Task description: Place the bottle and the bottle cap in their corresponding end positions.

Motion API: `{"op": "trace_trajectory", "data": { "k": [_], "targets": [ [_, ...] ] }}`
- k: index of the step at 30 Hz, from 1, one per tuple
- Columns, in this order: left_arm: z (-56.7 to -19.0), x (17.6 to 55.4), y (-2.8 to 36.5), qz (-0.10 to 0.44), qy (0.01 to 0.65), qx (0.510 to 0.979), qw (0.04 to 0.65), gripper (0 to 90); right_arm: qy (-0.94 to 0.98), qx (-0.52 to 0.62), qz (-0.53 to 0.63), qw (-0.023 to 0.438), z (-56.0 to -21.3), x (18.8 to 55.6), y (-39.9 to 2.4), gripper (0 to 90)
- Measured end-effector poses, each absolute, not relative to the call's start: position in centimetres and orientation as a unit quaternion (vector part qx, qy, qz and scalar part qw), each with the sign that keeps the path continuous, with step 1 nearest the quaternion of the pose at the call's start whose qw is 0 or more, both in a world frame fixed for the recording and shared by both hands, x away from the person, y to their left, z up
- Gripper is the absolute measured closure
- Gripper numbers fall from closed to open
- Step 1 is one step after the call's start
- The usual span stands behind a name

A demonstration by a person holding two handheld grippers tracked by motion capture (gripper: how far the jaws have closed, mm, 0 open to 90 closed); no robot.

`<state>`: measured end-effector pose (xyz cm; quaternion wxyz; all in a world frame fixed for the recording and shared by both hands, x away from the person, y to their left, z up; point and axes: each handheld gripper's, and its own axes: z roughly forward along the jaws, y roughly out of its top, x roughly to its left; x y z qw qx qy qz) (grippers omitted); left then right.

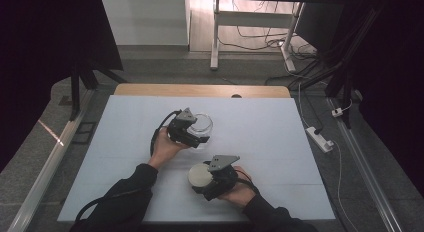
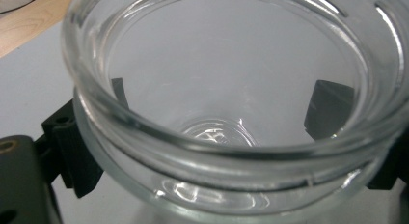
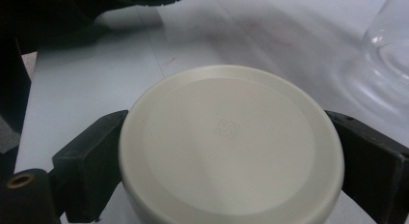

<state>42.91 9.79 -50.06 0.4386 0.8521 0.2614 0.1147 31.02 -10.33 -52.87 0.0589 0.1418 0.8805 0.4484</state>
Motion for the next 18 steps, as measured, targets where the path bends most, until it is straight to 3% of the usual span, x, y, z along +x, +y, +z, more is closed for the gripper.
{"op": "trace_trajectory", "data": {
  "k": [18],
  "targets": [
    [-51.3,43.2,9.3,0.118,0.257,0.860,0.424,7.3,0.912,0.138,0.385,0.037,-54.1,31.5,-9.1,6.5]
  ]
}}
